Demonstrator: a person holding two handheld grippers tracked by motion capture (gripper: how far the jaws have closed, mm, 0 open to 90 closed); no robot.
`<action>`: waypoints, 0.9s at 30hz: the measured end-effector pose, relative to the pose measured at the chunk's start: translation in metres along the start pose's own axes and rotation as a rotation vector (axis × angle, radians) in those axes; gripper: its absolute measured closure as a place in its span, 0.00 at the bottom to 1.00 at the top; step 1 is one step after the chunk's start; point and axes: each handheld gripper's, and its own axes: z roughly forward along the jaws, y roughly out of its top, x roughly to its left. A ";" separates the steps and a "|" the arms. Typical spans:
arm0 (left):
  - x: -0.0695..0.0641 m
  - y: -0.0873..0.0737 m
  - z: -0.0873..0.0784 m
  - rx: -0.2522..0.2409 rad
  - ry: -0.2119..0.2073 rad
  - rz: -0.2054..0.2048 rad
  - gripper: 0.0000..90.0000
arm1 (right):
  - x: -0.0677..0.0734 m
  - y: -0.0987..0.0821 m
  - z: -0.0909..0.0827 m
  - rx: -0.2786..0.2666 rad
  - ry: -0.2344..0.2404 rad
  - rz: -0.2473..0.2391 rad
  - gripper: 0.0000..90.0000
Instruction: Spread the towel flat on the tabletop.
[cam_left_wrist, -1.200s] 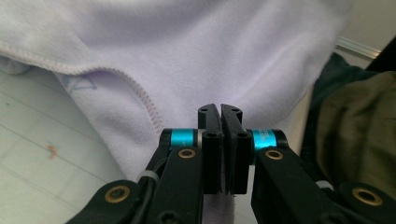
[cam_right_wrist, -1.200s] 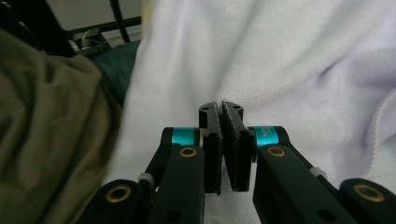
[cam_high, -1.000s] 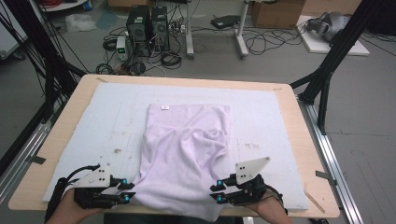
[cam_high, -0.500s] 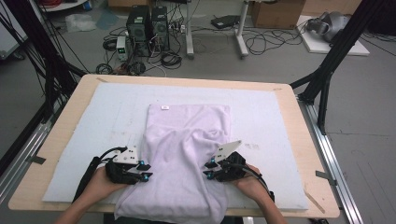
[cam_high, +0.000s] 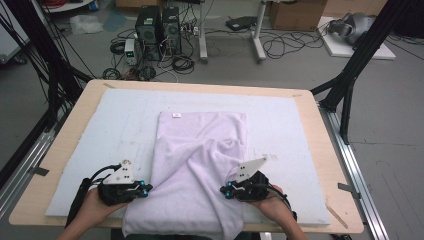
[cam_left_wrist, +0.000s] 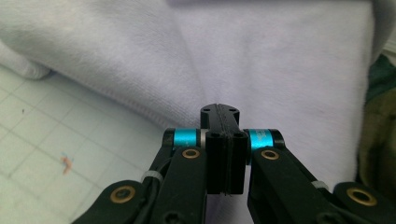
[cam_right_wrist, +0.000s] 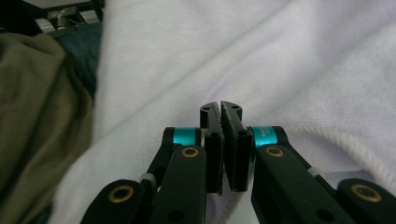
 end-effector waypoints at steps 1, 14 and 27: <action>-0.002 0.000 -0.003 -0.005 -0.001 0.001 1.00 | 0.004 -0.001 -0.003 -0.007 0.004 -0.003 0.98; 0.009 0.008 0.005 -0.015 0.016 0.002 0.68 | 0.006 0.008 -0.026 -0.057 -0.033 -0.008 0.71; 0.012 0.004 0.023 0.054 0.033 -0.026 0.94 | -0.012 -0.008 0.009 0.044 0.032 0.029 0.96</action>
